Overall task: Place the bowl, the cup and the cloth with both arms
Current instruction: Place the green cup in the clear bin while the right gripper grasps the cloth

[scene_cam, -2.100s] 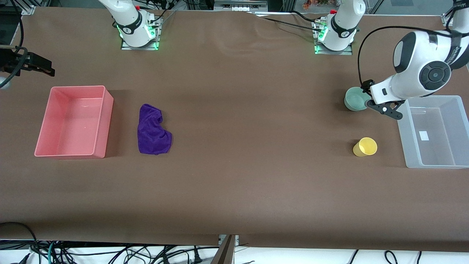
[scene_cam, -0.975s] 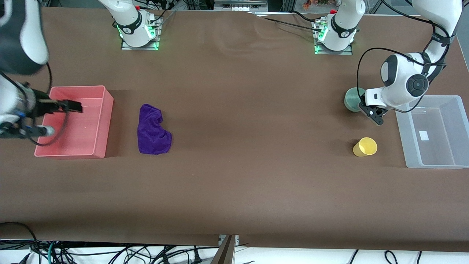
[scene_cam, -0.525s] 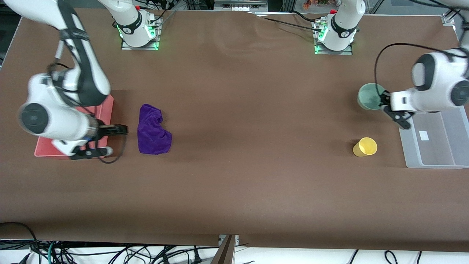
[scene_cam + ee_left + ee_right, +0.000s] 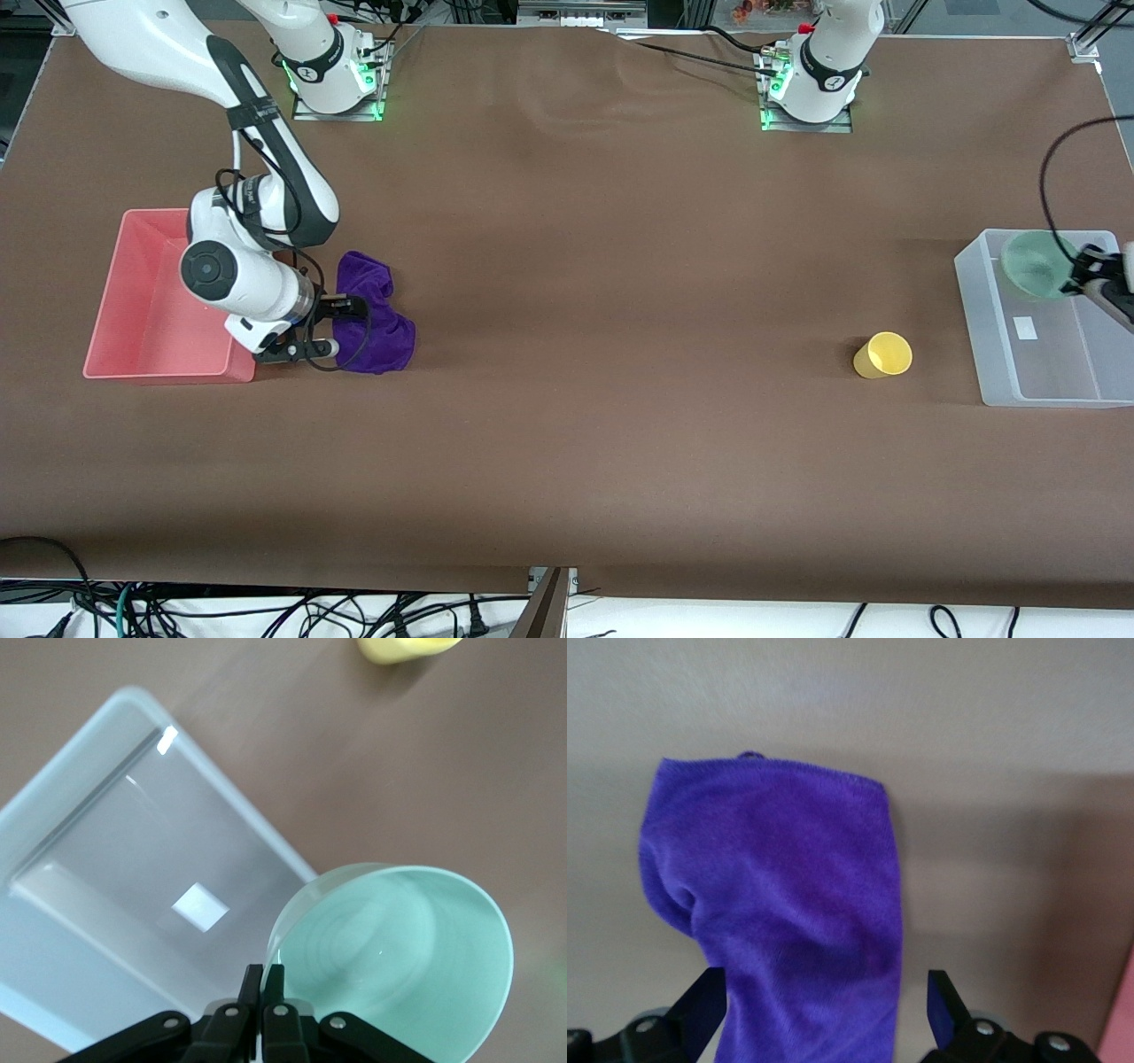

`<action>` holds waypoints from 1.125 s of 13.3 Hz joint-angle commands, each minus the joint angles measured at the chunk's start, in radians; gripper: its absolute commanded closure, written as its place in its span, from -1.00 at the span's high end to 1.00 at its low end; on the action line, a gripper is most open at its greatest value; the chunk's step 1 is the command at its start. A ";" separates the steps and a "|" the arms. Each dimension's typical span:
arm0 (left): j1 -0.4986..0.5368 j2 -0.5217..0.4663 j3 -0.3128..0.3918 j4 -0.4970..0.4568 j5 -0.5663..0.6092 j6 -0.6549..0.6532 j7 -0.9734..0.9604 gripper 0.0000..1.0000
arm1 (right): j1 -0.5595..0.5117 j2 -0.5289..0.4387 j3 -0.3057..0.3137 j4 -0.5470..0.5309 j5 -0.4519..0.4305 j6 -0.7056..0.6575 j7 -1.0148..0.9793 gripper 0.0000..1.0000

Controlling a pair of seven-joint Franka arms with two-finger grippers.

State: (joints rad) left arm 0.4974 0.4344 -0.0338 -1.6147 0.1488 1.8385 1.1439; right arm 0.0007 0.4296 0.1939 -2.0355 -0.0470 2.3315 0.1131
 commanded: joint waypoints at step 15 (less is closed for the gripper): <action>-0.135 0.090 -0.040 0.203 0.029 -0.050 -0.190 1.00 | -0.005 -0.035 0.010 0.041 -0.005 -0.095 -0.006 -1.00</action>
State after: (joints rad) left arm 0.4336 0.5598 -0.0713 -1.3998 0.1621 1.8312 1.0912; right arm 0.0019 0.4453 0.1968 -2.0799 -0.0480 2.4151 0.1124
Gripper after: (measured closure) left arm 0.004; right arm 0.899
